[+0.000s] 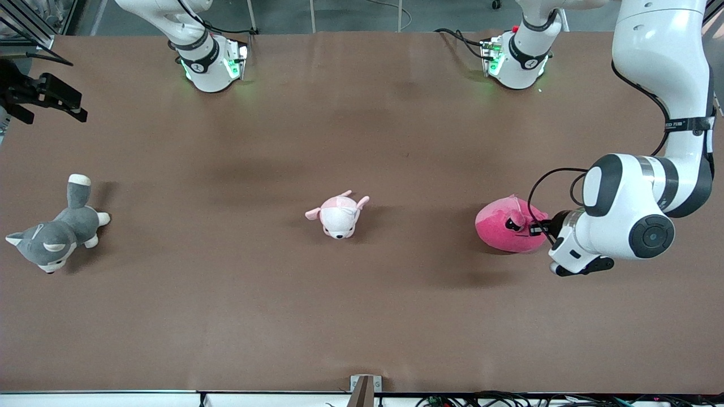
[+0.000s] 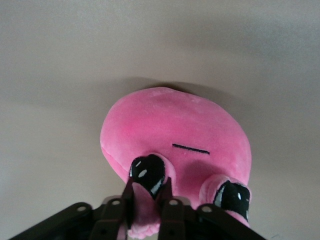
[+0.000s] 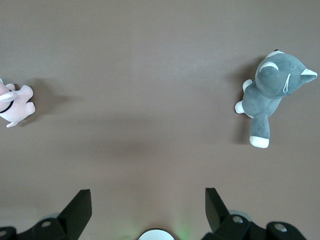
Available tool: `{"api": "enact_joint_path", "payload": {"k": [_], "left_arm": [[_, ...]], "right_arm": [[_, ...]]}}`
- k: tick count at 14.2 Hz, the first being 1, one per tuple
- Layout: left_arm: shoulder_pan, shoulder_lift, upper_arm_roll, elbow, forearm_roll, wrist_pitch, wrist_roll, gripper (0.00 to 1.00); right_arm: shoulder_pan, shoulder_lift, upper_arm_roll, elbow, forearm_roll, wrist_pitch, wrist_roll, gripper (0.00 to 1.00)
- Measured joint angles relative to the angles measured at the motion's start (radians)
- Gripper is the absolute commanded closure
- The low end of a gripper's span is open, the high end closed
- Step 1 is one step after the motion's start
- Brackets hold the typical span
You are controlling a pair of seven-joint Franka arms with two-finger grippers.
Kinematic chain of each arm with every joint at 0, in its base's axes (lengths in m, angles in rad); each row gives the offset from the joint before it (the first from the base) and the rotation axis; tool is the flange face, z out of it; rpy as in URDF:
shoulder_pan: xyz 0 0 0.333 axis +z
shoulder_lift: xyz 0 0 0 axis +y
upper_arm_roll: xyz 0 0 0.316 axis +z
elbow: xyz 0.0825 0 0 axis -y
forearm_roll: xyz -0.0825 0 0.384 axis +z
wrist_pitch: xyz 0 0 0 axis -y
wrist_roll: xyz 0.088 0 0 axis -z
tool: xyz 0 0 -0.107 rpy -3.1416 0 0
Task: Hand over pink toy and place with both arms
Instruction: 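Lift the pink plush with the left gripper while the right gripper approaches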
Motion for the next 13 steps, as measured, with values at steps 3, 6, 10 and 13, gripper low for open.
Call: {"api": "enact_joint_path", "payload": {"k": [3,6,10,13], "left_arm": [[-0.001,0.0,-0.001,0.0,0.0,0.0,0.0,1.0],[-0.001,-0.012,-0.012,0.005,0.0,0.0,0.001,1.0],[-0.004,-0.055,-0.044,0.06,-0.04,-0.008,-0.001,1.0],[-0.008,-0.078,-0.08,0.113,-0.133,-0.024,-0.012,1.0]], "right_arm": [[0.0,0.0,-0.001,0.002,0.0,0.002,0.0,0.0],[-0.001,0.0,-0.004,0.005,-0.002,0.01,0.0,0.0],[-0.01,0.035,-0.018,0.0,-0.003,0.043,0.0,0.0],[-0.013,0.128,-0.021,-0.001,-0.003,0.08,0.0,0.0]]}}
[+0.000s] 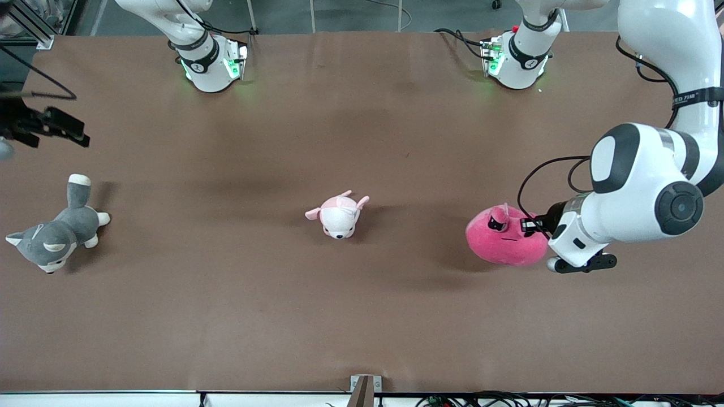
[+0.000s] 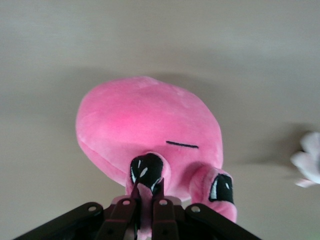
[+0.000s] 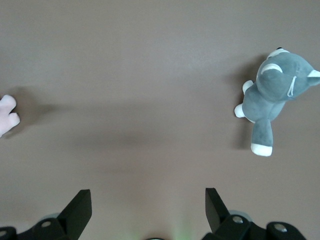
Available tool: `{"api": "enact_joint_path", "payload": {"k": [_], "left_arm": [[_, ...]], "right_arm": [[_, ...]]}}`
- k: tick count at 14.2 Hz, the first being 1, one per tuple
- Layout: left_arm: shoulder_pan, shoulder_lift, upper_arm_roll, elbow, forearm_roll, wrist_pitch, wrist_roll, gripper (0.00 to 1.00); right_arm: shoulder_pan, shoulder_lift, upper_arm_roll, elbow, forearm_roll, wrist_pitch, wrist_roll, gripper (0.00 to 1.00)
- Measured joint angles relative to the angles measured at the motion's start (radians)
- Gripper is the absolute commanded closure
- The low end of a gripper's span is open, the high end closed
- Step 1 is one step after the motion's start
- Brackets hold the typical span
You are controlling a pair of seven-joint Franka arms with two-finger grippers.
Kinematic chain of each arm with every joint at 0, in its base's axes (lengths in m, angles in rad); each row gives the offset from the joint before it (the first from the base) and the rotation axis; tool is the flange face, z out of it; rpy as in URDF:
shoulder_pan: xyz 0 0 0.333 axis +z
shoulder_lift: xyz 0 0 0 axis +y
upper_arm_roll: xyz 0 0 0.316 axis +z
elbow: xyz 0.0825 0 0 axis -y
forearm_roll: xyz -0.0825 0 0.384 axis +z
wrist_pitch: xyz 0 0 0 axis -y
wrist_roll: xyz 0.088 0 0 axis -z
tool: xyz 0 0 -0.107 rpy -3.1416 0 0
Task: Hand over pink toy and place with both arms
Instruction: 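Lift the pink plush with the left gripper while the right gripper approaches, then close the right gripper on the pink plush beside the left gripper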
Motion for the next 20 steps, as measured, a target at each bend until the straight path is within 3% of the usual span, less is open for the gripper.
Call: {"api": "enact_joint_path", "payload": {"k": [4,7,10,15,20], "left_arm": [[-0.036,0.009,-0.093,0.084,-0.039,0.053,-0.158,1.0],[-0.122,0.031,-0.105,0.108,-0.095,0.186,-0.236,1.0],[-0.197,0.041,-0.109,0.123,-0.129,0.282,-0.283,1.0],[-0.273,0.035,-0.113,0.18,-0.129,0.332,-0.315,1.0],[-0.334,-0.005,-0.116,0.208,-0.129,0.388,-0.366,1.0]], "right_arm": [[0.003,0.092,0.003,0.005,-0.052,0.045,-0.011,0.0],[0.045,0.096,0.014,0.016,-0.062,0.054,0.037,0.0],[0.108,0.098,0.023,0.021,-0.022,0.071,0.251,0.0],[0.201,0.131,0.026,0.019,0.14,0.175,0.528,0.0],[0.354,0.136,0.028,0.02,0.174,0.278,0.918,0.0]]}}
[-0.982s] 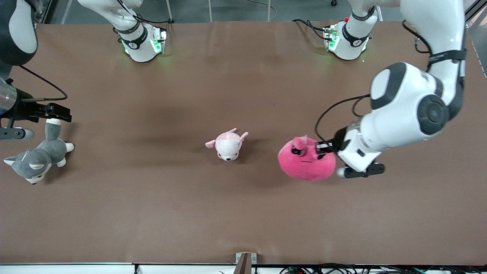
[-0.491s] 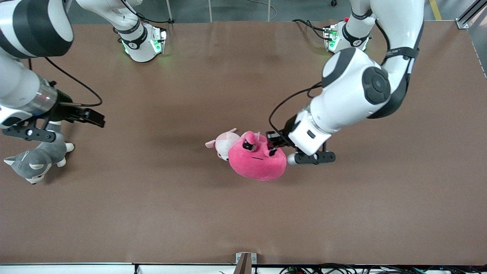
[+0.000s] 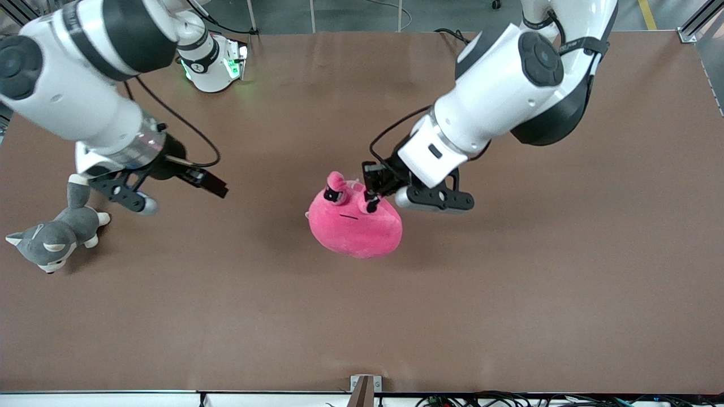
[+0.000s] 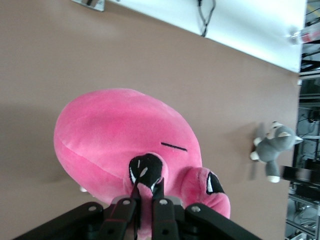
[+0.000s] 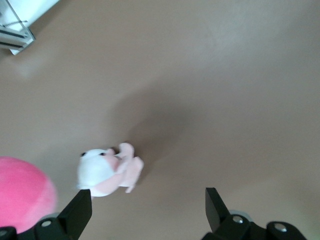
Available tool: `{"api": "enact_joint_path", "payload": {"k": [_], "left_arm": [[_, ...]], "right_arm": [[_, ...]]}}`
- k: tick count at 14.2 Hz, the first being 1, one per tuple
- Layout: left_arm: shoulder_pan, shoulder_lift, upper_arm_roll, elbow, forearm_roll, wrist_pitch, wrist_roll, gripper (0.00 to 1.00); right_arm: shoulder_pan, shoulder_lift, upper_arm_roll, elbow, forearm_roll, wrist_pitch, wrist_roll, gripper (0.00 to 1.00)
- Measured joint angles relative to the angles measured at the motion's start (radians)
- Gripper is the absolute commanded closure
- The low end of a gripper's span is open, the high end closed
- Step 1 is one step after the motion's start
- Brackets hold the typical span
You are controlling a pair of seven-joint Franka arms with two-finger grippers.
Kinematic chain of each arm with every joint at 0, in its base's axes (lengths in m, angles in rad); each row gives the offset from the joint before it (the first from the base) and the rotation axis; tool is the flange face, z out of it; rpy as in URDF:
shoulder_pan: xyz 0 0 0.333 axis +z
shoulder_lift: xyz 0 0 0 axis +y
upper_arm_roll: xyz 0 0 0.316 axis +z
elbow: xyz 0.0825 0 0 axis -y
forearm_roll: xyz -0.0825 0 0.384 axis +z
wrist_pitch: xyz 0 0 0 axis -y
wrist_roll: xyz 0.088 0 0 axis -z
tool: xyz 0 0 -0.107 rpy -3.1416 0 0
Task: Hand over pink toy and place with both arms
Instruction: 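Close the right gripper on the pink plush beside the left gripper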
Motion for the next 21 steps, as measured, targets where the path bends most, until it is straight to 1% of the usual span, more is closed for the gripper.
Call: {"api": "enact_joint_path", "payload": {"k": [3,6,10,11,13,16,21], "left_arm": [[-0.048,-0.006,0.0,0.001,0.0,0.072,-0.039,1.0],[-0.096,0.01,0.002,-0.003,0.0,0.136,-0.07,1.0],[-0.136,0.051,0.002,-0.004,0.0,0.205,-0.093,1.0],[-0.143,0.059,0.002,-0.004,0.0,0.22,-0.098,1.0],[-0.15,0.068,0.002,-0.004,0.0,0.238,-0.108,1.0],[-0.15,0.07,0.002,-0.004,0.0,0.241,-0.11,1.0],[-0.15,0.07,0.003,-0.003,0.0,0.247,-0.11,1.0]], "right_arm": [[0.059,0.0,0.0,0.0,0.051,0.047,0.246,0.0],[0.064,0.0,-0.002,0.006,0.089,0.06,0.365,0.0],[0.064,0.0,-0.007,0.061,0.1,0.049,0.364,0.0],[0.064,-0.001,-0.006,0.084,0.1,0.035,0.339,0.0],[0.066,-0.004,-0.005,0.116,0.1,0.002,0.229,0.0],[0.088,-0.004,-0.004,0.111,0.094,-0.014,0.146,0.0],[0.143,0.0,-0.004,0.084,0.045,0.011,0.14,0.0]]}}
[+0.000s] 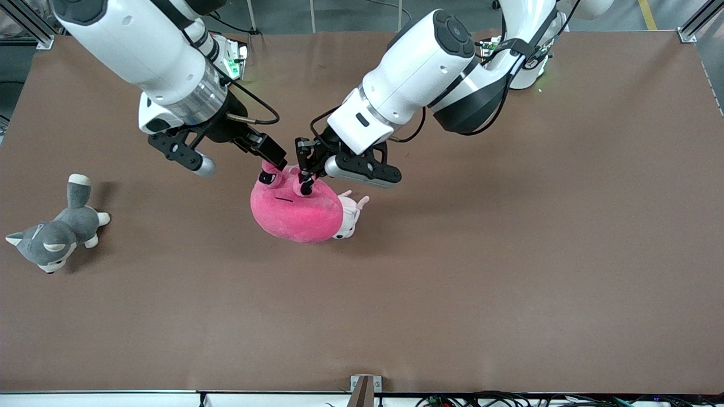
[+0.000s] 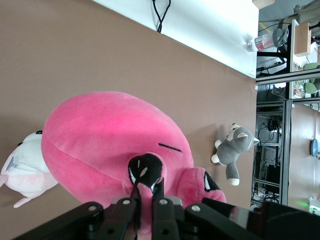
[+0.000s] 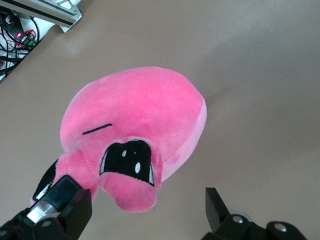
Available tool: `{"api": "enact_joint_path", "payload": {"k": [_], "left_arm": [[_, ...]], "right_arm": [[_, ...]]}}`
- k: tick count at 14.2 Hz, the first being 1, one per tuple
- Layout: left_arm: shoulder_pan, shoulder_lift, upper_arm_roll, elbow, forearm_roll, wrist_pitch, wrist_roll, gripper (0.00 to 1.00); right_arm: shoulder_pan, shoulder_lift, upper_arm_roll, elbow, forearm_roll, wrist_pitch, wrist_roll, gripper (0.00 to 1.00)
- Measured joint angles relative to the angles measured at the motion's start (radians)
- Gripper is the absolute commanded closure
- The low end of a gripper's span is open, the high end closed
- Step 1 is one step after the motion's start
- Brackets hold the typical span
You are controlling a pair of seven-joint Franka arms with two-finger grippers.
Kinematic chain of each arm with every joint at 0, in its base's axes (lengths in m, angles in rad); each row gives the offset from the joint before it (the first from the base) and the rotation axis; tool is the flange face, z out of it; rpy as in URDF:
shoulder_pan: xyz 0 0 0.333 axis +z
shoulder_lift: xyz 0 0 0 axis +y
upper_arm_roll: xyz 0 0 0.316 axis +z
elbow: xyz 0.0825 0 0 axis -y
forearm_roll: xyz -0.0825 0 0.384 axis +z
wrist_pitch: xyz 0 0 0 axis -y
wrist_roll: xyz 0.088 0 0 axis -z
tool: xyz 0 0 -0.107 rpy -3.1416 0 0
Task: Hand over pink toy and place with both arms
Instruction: 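Close the right gripper on the pink plush beside the left gripper, then open the left gripper to release the plush to the right gripper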
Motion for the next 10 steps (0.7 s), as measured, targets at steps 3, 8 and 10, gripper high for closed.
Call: {"api": "enact_joint_path", "payload": {"k": [3,8,10], "left_arm": [[0.0,0.0,0.0,0.0,0.0,0.006,0.0,1.0],[0.0,0.0,0.0,0.0,0.0,0.014,0.0,1.0],[0.0,0.0,0.0,0.0,0.0,0.021,0.0,1.0]], "right_arm": [[0.001,0.0,-0.001,-0.001,-0.015,0.01,-0.012,0.11],[0.001,0.002,-0.001,-0.002,-0.023,0.01,-0.031,0.25],[0.001,0.002,-0.001,-0.002,-0.023,0.011,-0.033,0.35]]}}
